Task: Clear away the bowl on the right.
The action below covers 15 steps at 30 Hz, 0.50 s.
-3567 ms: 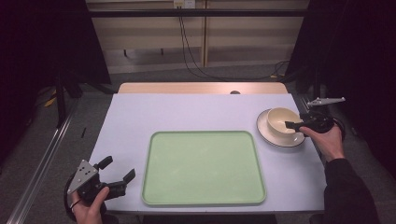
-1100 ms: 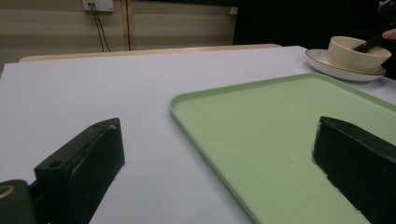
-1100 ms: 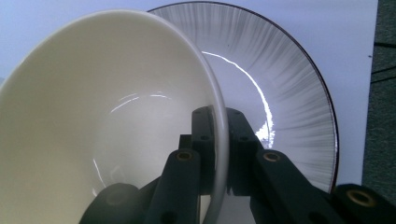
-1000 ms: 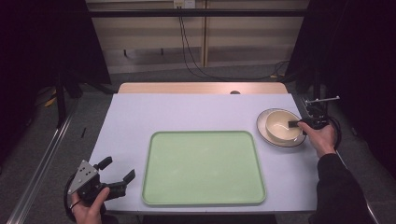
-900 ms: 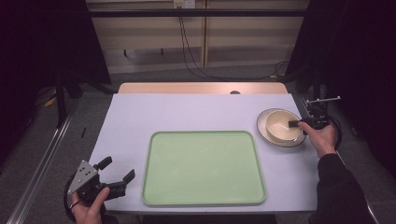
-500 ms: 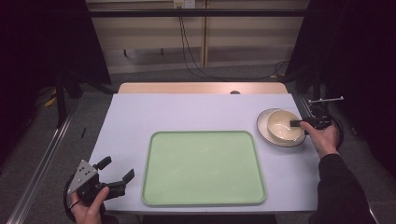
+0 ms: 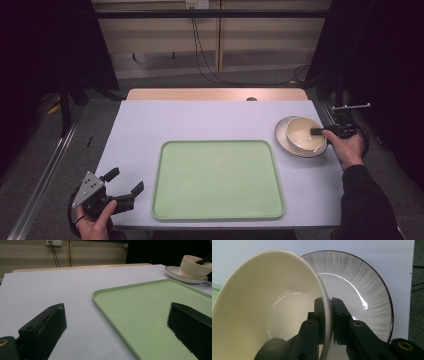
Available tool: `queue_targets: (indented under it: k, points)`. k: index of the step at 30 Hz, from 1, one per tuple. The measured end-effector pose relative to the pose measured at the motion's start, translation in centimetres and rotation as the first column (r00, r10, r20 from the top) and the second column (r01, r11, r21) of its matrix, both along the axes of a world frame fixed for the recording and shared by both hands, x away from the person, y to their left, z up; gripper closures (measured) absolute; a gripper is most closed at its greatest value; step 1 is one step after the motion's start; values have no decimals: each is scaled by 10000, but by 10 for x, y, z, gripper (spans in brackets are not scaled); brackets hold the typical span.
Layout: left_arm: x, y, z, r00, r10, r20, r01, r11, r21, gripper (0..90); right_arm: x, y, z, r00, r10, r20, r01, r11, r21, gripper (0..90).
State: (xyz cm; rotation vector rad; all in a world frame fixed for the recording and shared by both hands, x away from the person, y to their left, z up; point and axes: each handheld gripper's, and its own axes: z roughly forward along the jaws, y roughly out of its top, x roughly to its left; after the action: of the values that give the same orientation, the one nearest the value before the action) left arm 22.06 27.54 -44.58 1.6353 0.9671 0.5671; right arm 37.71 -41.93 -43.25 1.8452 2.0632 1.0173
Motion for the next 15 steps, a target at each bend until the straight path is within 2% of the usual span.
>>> queue_targets:
  k: [14, 15]
  points:
    - [0, 0, 0, 10000, -41, 33, 41, 10000, -81, 23, -6, 1, 12, 9986, 266, 466, -279, 9993, 261, 837]
    - [0, 0, 0, 10000, -45, 30, 45, 10000, -80, 23, -6, 2, 13, 9989, 216, 421, -234, 9989, 419, 836]
